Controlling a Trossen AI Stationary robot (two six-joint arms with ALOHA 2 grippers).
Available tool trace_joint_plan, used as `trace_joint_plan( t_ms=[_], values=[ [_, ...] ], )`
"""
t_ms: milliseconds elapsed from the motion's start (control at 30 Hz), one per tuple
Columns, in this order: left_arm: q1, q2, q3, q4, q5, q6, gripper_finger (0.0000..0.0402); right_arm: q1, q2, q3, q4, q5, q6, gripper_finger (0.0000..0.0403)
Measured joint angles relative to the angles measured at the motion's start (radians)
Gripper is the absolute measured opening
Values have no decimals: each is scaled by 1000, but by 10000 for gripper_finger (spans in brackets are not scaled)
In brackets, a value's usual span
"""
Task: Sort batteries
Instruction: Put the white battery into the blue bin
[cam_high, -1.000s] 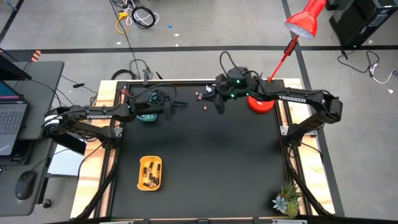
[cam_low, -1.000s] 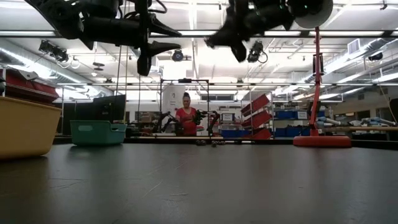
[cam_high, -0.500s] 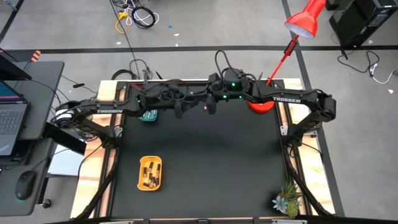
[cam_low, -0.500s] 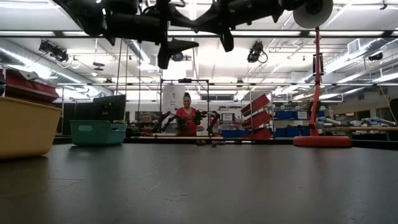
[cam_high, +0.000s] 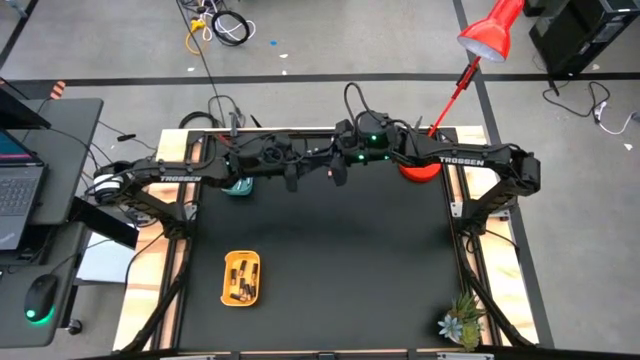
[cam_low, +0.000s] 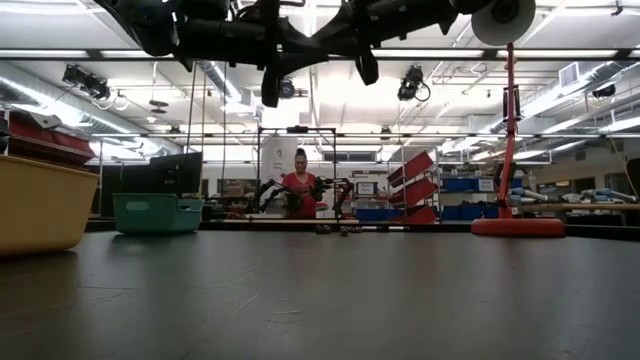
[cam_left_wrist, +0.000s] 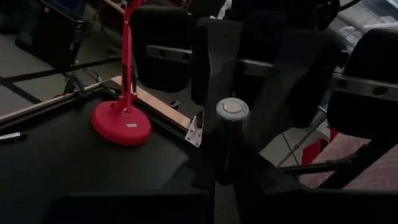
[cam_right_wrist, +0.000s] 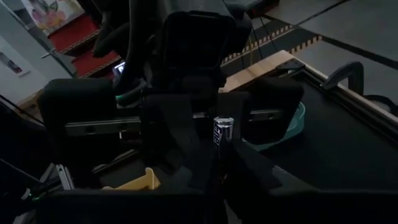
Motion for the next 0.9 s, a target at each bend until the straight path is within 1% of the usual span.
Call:
trace_joint_plan(
  t_ms=[133, 233, 300, 433, 533, 600, 667, 733, 900],
  values=[
    [6, -3, 0, -34, -22, 3, 33, -7, 0, 0, -21, 5, 36, 117],
    [26, -38, 1, -114, -31, 0, 33, -23, 2, -2, -30, -6, 53, 142],
    [48, -67, 3, -199, -37, 1, 33, -32, 2, -3, -48, -12, 57, 152],
    [116, -163, 3, -465, -41, 2, 33, -44, 2, -3, -86, -23, 59, 159],
    [177, -242, 3, -769, -39, 38, 33, -46, 2, -3, -127, -22, 59, 157],
    [213, -284, -3, -956, -104, 77, 33, -47, 2, -3, -131, -21, 51, 155],
    [252, -316, -23, -1068, -164, 91, 33, -46, 2, -3, -130, -15, 47, 153],
    [297, -342, -57, -1116, -182, 98, 33, -43, 2, -3, -131, -13, 41, 153],
    [380, -363, -193, -1117, -161, 45, 33, -43, 1, -3, -129, -3, 28, 153]
  ],
)
